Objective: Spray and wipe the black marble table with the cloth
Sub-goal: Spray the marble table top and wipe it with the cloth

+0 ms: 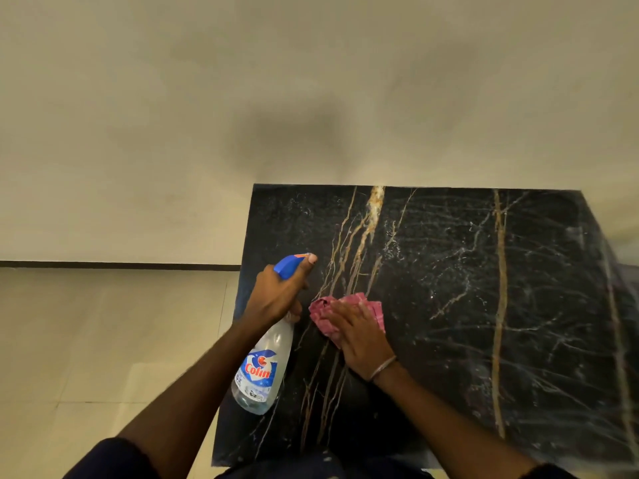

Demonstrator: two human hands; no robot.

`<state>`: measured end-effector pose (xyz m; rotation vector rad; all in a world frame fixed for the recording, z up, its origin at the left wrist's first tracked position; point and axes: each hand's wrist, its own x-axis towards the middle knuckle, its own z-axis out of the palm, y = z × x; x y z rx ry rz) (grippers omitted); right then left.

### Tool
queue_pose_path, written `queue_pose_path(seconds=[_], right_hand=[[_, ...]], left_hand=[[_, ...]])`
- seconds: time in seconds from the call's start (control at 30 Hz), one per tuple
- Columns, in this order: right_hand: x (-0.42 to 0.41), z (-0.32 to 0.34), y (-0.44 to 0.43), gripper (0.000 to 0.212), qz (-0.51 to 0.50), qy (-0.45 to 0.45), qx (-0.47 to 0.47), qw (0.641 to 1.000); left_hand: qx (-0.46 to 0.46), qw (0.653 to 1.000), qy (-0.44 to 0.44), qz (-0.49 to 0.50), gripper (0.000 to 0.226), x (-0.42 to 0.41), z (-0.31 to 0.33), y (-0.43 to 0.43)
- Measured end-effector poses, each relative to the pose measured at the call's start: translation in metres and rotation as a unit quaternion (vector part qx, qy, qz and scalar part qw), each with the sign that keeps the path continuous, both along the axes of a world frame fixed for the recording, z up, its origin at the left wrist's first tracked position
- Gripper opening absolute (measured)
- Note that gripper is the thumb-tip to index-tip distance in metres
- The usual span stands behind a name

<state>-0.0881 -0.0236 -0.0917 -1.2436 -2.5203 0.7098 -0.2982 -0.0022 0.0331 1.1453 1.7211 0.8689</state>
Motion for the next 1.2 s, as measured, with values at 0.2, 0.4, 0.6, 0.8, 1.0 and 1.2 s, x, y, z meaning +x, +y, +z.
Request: queue_pose_path(seconds=[0.2,0.4,0.6,0.8,1.0,1.2], right_hand=[[0.022,0.043,-0.004,0.041,-0.369,0.446,-0.433,0.690],[0.053,0.071,0.010,0.049,-0.407,0.633,-0.510,0.418],[0.060,0.081,0.006,0.051,-0.389,0.640,-0.523,0.408],[0.070,0.083,0.004,0.051,-0.391,0.646,-0.515,0.406],[0.079,0.085,0.007,0.051,-0.394,0.649,-0.509,0.405],[0.081,0.084,0.012,0.053,-0.389,0.654,-0.506,0.406]], left_hand=[[-0.012,0.999,-0.002,-0.051,0.037,0.020,0.009,-0.017],[-0.009,0.998,-0.020,-0.067,0.060,0.038,0.018,-0.031],[0.003,0.996,-0.028,-0.088,0.045,0.058,0.030,-0.036],[-0.011,0.994,-0.027,-0.105,0.047,0.068,0.036,-0.041],[-0.003,0.993,-0.018,-0.117,0.041,0.072,0.038,-0.043],[-0.004,0.989,-0.041,-0.143,0.055,0.080,0.039,-0.043]])
